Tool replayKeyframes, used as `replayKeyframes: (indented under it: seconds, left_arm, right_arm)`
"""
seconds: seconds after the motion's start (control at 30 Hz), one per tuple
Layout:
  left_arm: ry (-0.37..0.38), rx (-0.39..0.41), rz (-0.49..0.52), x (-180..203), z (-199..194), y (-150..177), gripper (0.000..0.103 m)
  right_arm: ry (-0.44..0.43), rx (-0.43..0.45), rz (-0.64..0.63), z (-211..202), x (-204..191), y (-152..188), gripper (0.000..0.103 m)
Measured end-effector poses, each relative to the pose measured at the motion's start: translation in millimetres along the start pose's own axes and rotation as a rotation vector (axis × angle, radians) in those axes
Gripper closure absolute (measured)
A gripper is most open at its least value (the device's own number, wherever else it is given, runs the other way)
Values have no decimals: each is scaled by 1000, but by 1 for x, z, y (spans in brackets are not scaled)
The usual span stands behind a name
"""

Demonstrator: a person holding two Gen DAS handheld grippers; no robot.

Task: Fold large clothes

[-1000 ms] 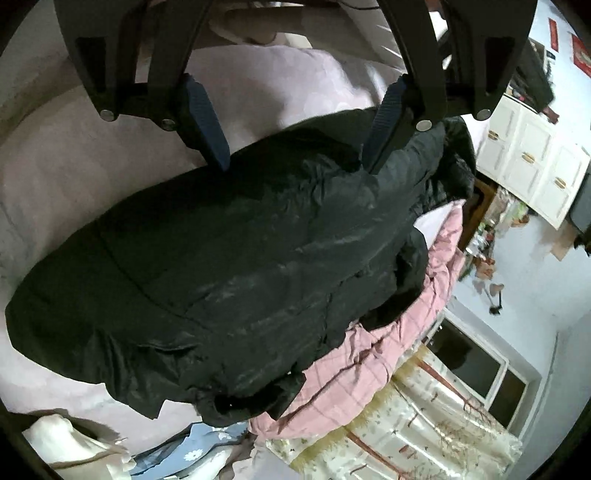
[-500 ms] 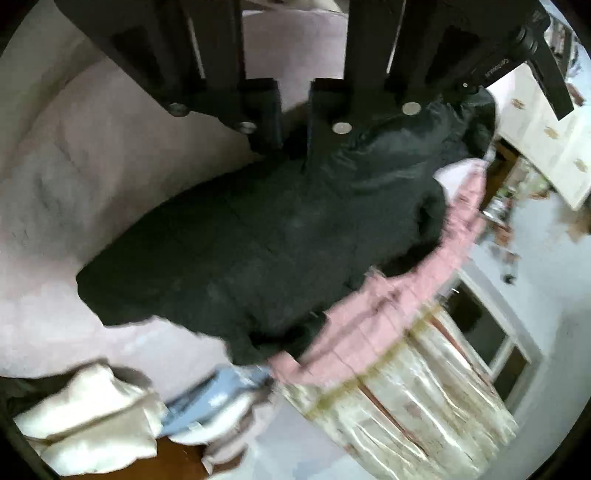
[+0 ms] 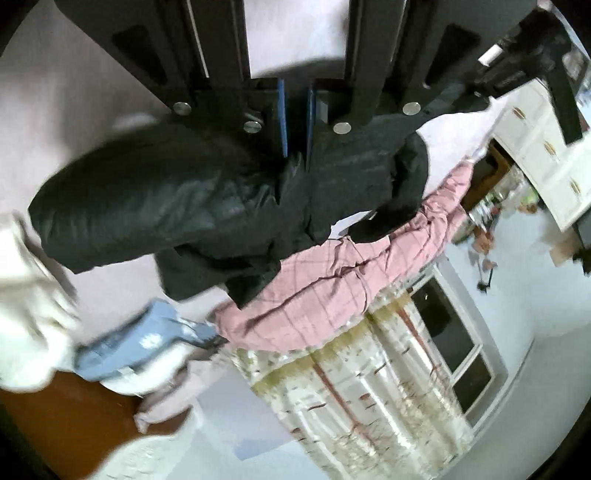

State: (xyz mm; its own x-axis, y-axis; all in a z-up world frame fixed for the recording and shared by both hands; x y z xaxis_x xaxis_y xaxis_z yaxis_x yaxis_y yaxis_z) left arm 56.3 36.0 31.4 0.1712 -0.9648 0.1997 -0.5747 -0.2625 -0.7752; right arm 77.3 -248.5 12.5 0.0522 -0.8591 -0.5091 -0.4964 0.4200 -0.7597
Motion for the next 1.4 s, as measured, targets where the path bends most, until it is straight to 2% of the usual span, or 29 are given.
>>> replayKeyframes:
  seconds: [0.07,0.17,0.2,0.27,0.33,0.4,0.47,0.53,0.6,0.63,0.7,0.77,0.8,0.83,0.87,0.9,0.97,1.03,1.07,1.1,1.13,1.23,1.3,1.33,1.37,1.4]
  left_arm:
    - [-34,-7,44,6,30,-17,75]
    - [-38,-46,83,7,82,-37,74]
    - [-32,-62,95,6,99,-42,73]
    - [-24,-88,117,3,133,-48,62]
    - [-37,-152,150,-1,170,-48,59]
    - [-27,-202,150,-10,199,-43,58]
    - [-17,-212,155,-16,214,-38,53]
    - [14,-192,186,-15,216,-34,51]
    - [13,-166,218,-9,211,-34,47]
    - [19,-155,232,-7,205,-35,42]
    - [25,-116,252,-6,188,-40,37]
    - [26,-49,268,-8,161,-48,22]
    - [30,-26,274,-8,149,-52,18]
    - [27,-8,285,-10,136,-55,15]
    - [7,13,298,-12,124,-59,13]
    - [-22,41,304,-18,112,-61,11]
    - [-95,94,290,-37,91,-62,2]
    - [-163,127,270,-61,83,-61,1]
    - [-206,121,269,-72,85,-60,1]
    - [-240,102,269,-84,89,-58,1]
    - [-247,72,268,-94,95,-56,1]
    - [-188,-26,228,-120,116,-52,1]
    - [-108,-85,161,-134,130,-50,1]
    - [-66,-114,131,-138,136,-49,1]
    - [-20,-140,99,-141,142,-48,1]
    - [15,-153,70,-142,146,-45,1]
  right_arm:
    - [11,-23,-39,36,-5,-18,97]
    - [27,-84,-78,88,-7,-36,95]
    - [35,-100,-85,100,-7,-38,88]
    - [82,-120,-98,128,2,-44,74]
    - [106,-108,-94,143,14,-43,46]
    - [144,-102,-86,154,29,-41,44]
    - [182,-132,-66,167,50,-39,44]
    - [191,-161,-44,172,66,-33,44]
    - [185,-188,-4,170,81,-29,44]
    - [182,-189,6,164,85,-29,44]
    - [180,-152,-3,143,87,-32,44]
    - [155,-79,-43,114,86,-40,44]
    - [158,-30,-78,97,87,-48,38]
    - [178,1,-98,86,88,-54,22]
    - [210,29,-114,75,94,-63,16]
    - [213,25,-119,70,99,-69,15]
    - [187,-49,-82,72,115,-77,15]
    - [118,-130,-35,79,128,-76,15]
    - [71,-166,-22,85,134,-72,16]
    - [63,-173,-30,88,138,-68,19]
    - [73,-176,-53,92,139,-64,27]
    - [59,-175,-150,111,133,-61,32]
    - [31,-234,-137,131,135,-64,32]
    - [12,-296,-96,145,138,-65,36]
    - [2,-345,-59,155,141,-63,47]
    - [24,-364,-48,159,142,-62,82]
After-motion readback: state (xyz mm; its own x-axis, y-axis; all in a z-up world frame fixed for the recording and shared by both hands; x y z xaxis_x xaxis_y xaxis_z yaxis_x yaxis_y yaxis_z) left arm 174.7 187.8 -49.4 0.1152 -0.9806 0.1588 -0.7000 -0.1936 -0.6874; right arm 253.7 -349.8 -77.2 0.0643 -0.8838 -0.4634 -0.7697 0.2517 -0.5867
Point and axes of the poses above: each gripper's, at about its wrist camera, not at the fingertips, and z roughly the way its jaws point, x to its right, y to its underside, the point moved 2 cm from there along z, roughly the way its jaws point, and after that the axes turned 4 degrees about z, right-handed, at the moved point
